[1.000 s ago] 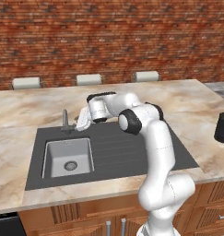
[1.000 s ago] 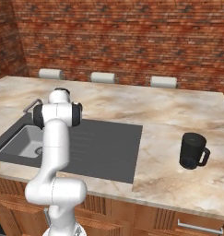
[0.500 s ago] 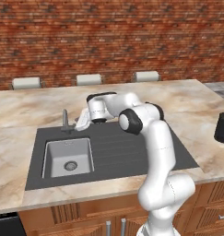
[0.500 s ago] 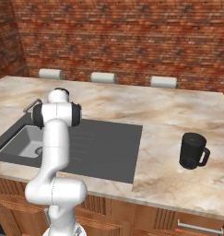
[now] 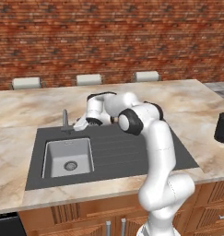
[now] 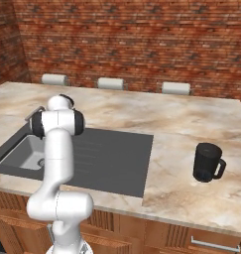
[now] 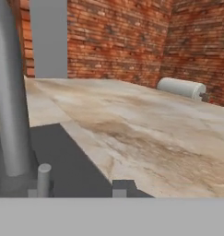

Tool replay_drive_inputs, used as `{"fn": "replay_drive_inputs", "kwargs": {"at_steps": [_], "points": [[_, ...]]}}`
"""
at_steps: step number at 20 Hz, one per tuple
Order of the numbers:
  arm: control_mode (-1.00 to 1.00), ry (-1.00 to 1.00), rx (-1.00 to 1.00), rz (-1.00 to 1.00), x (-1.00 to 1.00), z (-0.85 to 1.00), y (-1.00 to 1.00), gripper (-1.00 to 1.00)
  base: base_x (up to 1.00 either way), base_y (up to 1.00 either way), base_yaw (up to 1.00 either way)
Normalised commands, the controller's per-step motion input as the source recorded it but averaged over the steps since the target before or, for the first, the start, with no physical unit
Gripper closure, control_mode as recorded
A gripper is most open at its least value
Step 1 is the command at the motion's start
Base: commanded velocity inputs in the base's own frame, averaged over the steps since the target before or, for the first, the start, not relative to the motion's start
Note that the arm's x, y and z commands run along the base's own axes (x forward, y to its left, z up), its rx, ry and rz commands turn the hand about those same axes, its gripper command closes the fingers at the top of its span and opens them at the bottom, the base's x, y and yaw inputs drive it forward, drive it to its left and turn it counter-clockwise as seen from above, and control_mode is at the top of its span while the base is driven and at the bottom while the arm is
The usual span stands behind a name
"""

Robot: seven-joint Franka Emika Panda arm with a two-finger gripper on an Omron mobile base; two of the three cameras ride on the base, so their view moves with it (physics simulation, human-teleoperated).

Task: Turn on the sink faucet and place the jug under the water for a few seconds to fill it up.

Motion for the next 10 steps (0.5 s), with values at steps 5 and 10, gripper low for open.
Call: {"fn": "replay_drive_inputs", "kwargs": {"at_steps": [5,10], "points": [[-1.0,0.01,0.08,-0.23,0.06,0.0,-0.01,1.0,0.0,0.0,0.0],[-1.0,0.02,0.08,-0.26,0.05,-0.05,-0.13,1.0,0.0,0.0,0.0]]}}
